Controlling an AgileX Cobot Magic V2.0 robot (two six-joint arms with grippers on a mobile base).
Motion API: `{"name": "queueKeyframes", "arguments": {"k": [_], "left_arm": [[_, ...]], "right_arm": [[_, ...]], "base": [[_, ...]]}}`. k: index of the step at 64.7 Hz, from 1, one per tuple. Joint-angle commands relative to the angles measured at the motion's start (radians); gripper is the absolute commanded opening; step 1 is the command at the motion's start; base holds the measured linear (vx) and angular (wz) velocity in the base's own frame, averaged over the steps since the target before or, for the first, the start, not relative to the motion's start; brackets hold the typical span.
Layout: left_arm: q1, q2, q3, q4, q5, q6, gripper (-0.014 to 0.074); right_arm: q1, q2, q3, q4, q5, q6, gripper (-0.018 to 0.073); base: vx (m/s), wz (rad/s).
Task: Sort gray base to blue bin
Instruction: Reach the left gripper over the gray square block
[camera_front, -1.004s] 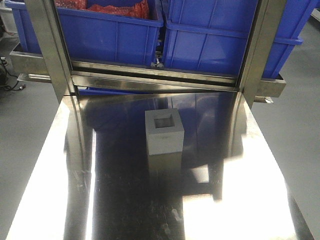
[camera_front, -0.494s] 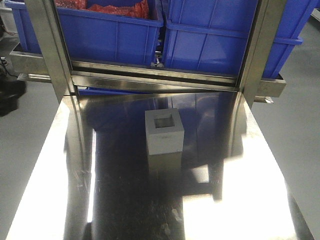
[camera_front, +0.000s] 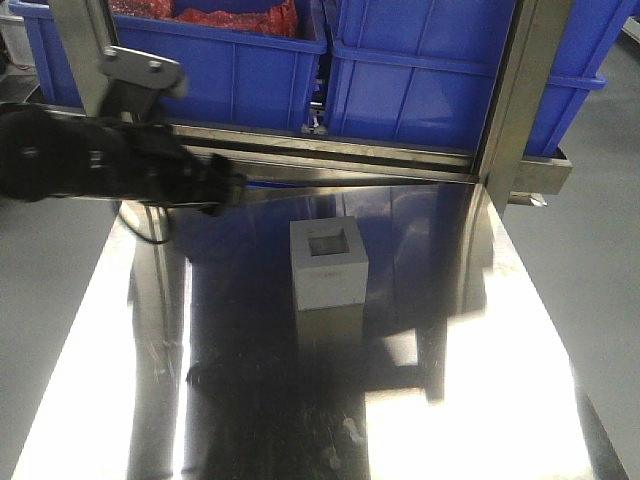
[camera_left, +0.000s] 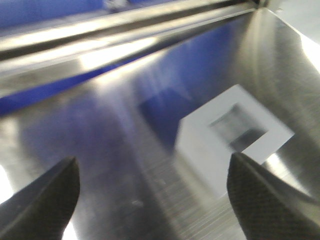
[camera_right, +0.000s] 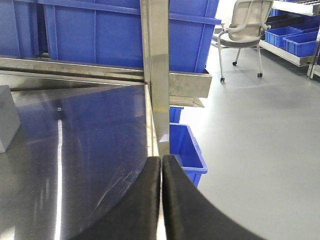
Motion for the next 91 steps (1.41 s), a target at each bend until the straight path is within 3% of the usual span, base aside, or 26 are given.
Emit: {"name": "queueKeyframes", "arguments": {"k": [1,12,17,35,60,91], "left_arm": [[-0.032,0.052,-0.117,-0.016,-0.02,-0.092,0.0594],[-0.051,0.203,-0.276,-0.015,0.09,-0.288,0.0573],[-0.053,0.271,-0.346,-0.019,0.122,-0.314,0.0558],[-0.056,0.402,-0.454,-0.166,0.166,-0.309,0.0553],[-0.098,0.466,-0.453,-0.164,0.161,-0.292,0.0553],[-0.098,0.473,-0.453,-0.139,0.137,-0.292,0.0514]], "right_arm": [[-0.001,0.001,0.0,-0.005,-0.075,-0.009,-0.0005],[-0.001,0.001,0.0,-0.005,-0.075,-0.009,-0.0005],[-0.001,0.001,0.0,-0.005,-0.075,-0.009,-0.0005],[-0.001,0.001,0.0,-0.005,-0.075,-0.009,-0.0005],[-0.001,0.001,0.0,-0.005,-0.075,-0.009,-0.0005],[-0.001,0.001,0.0,-0.005,-0.075,-0.009,-0.0005]], "base": [[0.0,0.0],[0.0,0.0],[0.0,0.0],[0.0,0.0],[0.0,0.0],[0.0,0.0]]}}
